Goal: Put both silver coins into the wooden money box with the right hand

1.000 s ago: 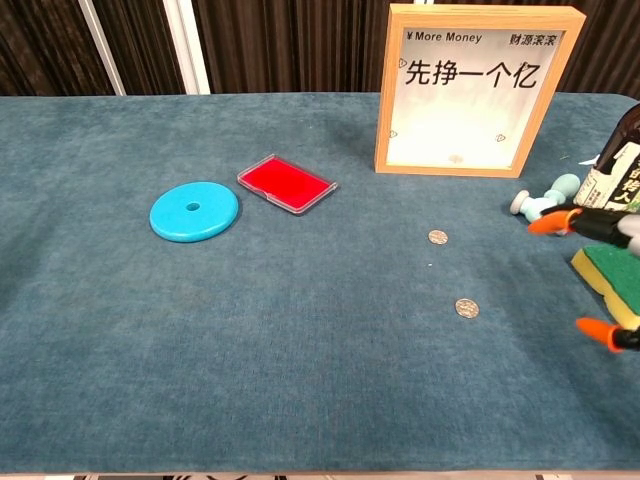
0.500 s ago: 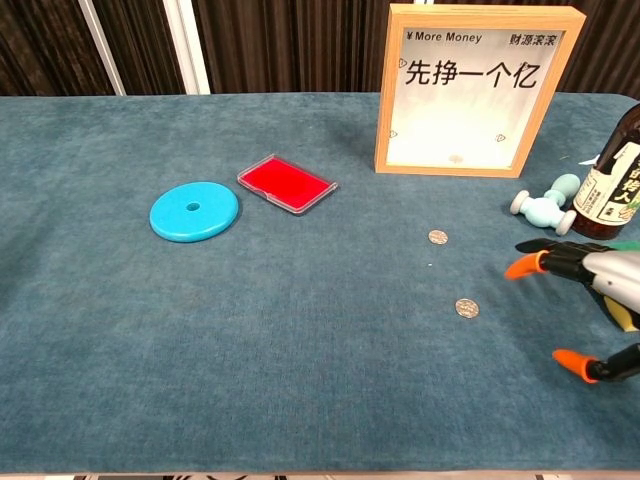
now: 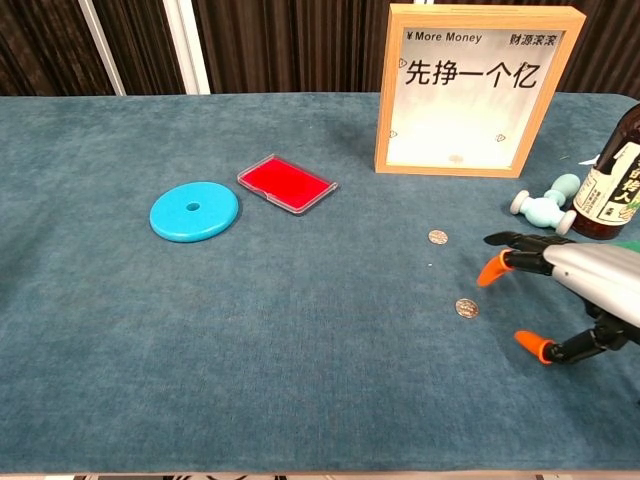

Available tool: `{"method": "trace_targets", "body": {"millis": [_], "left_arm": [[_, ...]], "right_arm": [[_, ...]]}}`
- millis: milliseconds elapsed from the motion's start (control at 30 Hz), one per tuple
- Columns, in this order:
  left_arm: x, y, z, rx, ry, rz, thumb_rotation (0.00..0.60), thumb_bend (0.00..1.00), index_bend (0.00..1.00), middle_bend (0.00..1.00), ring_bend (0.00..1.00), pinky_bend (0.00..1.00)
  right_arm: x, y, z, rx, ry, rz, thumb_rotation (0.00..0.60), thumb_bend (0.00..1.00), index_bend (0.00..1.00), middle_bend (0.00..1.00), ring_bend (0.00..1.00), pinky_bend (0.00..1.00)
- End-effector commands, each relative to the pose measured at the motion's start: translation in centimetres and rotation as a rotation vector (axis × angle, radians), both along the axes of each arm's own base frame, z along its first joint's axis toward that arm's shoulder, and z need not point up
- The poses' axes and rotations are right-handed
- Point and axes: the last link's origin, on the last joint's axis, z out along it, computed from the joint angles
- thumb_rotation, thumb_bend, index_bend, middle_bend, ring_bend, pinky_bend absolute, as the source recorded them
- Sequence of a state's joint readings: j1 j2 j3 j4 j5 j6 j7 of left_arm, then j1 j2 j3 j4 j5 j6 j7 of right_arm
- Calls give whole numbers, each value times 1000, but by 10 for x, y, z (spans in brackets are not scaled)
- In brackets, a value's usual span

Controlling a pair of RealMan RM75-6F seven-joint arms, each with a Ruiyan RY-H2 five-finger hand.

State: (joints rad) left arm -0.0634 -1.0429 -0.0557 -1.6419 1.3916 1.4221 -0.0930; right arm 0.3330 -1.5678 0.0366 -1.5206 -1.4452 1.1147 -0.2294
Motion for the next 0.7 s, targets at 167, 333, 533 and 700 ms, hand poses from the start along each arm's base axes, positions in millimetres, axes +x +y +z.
{"method": "trace_targets", "body": {"millis": [167, 333, 533, 700], "left_arm": [[0, 0, 0, 0, -2, 2, 600, 388, 91, 0, 0, 0], [0, 0, 0, 0, -3, 3, 600, 388, 91, 0, 0, 0], [0, 0, 0, -1, -2, 4, 600, 389, 91, 0, 0, 0], [-1, 0, 0, -1, -3, 5, 600, 388, 91, 0, 0, 0]], "right_arm": [[4, -5, -7, 6, -11, 8, 600, 473, 348, 0, 0, 0], [6, -7, -11, 8, -16, 10, 600, 474, 350, 0, 0, 0], [8, -11, -15, 9, -19, 10, 600, 474, 350, 0, 0, 0], [8, -13, -18, 14, -20, 5, 600, 473, 350, 0, 0, 0]]}}
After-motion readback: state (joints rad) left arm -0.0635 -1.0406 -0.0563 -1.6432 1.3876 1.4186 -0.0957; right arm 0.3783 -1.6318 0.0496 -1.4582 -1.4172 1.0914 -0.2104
